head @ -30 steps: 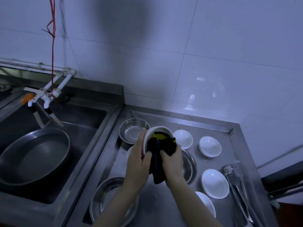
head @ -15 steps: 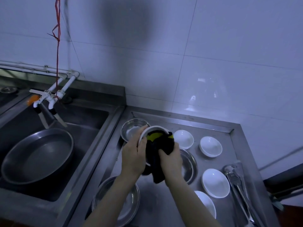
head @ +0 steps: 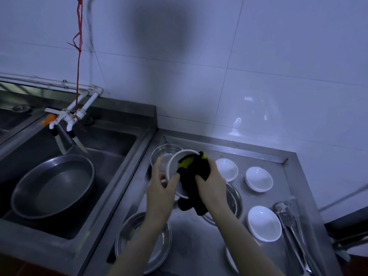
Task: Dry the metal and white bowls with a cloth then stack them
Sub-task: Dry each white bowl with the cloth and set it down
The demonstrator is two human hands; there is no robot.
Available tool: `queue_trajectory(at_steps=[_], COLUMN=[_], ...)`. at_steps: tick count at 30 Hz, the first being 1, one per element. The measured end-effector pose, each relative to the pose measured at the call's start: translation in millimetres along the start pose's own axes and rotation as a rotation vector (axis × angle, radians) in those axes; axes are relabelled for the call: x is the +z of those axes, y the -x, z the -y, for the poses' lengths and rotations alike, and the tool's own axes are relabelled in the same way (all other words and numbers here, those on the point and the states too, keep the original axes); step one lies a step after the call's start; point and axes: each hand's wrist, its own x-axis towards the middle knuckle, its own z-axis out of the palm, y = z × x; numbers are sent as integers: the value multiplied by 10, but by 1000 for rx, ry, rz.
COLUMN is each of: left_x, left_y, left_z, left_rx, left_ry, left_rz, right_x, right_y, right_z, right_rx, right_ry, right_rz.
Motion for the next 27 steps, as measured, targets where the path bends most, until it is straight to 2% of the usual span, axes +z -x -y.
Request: queue_trajectory(at_steps=[2,4,5,7,10,11,12,14,16,18,20,23,25,27], left_x=[111,97,33,-146,-324,-332,-326,-272,-158,2,135,129,35,-61], left_y=[195,145,56,-161,-432,-485,-515,-444,-216,38,201,161,32,-121], left_z=[-7,32,46,59,-110,-160,-183,-139,-10,100,174,198,136,-75], left_rx=[41,103,133,169,197,187,178,194,195,161,175,189,258,272], left_ry=[-3,-83,-140,-260,-500,-561,-567,-429,-221,-87,-63,-152,-266,-431], left_rz=[-63,-50,8,228,568,627,632,476,184,50,92,215,312,487], right_x=[97,141,128,53,-31,-39,-39,-19,3,59,95,53,-3,-42], right_y=[85,119,119,89,27,20,10,5,40,119,197,210,164,95], right_z=[-76,-148,-157,-158,-113,-87,-74,-81,-91,-117,-179,-252,-262,-245], right_rx=[119,168,172,104,-145,-210,-255,-247,-72,169,258,233,141,-49], right_ry=[-144,-149,-111,10,242,297,317,279,88,-160,-251,-224,-97,151], right_rz=[-21,-2,19,64,183,215,207,75,-72,-132,-112,-80,-65,-44])
